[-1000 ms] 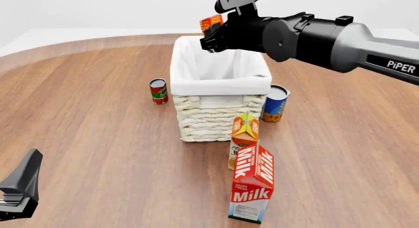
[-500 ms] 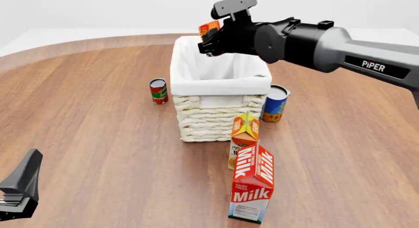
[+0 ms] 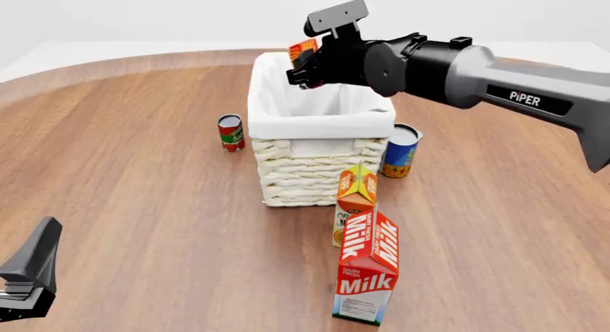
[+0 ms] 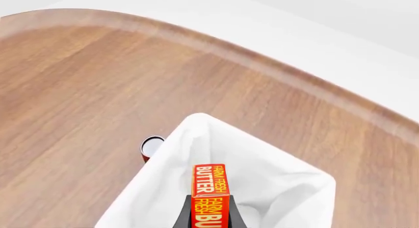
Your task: Pick up the butter and put it in the basket.
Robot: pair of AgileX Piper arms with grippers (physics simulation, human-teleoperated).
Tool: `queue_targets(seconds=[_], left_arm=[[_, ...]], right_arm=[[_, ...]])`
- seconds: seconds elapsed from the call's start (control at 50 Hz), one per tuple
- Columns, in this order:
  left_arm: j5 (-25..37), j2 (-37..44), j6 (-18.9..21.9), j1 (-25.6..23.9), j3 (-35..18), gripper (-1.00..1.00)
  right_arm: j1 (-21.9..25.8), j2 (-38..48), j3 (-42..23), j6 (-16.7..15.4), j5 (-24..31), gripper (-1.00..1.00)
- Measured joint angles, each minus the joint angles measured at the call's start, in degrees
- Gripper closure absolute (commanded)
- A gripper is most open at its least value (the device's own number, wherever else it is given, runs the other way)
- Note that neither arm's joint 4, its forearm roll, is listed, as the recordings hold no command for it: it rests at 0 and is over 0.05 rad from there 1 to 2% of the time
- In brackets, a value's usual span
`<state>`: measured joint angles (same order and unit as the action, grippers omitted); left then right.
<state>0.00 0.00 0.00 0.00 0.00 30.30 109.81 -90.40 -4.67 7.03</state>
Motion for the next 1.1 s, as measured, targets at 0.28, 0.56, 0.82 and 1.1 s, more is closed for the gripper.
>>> queue_targets(seconds=[0.28, 0.56, 0.82, 1.1], left_arm=[[0.00, 0.00, 0.00, 0.00, 0.00, -1.00], [0.00, 0.00, 0.00, 0.00, 0.00, -1.00], [0.00, 0.00, 0.00, 0.00, 0.00, -1.00], [0.00, 0.00, 0.00, 0.00, 0.00, -1.00]], right_arm=[[-0.14, 0.51, 0.62, -0.05, -0.54, 1.00], [-0.31, 1.16, 0.40, -0.27, -0.56, 1.00], [-0.62, 1.56, 0.28, -0.64, -0.62, 1.00], [-0.85, 1.20, 0.02, -0.75, -0.83, -1.00]])
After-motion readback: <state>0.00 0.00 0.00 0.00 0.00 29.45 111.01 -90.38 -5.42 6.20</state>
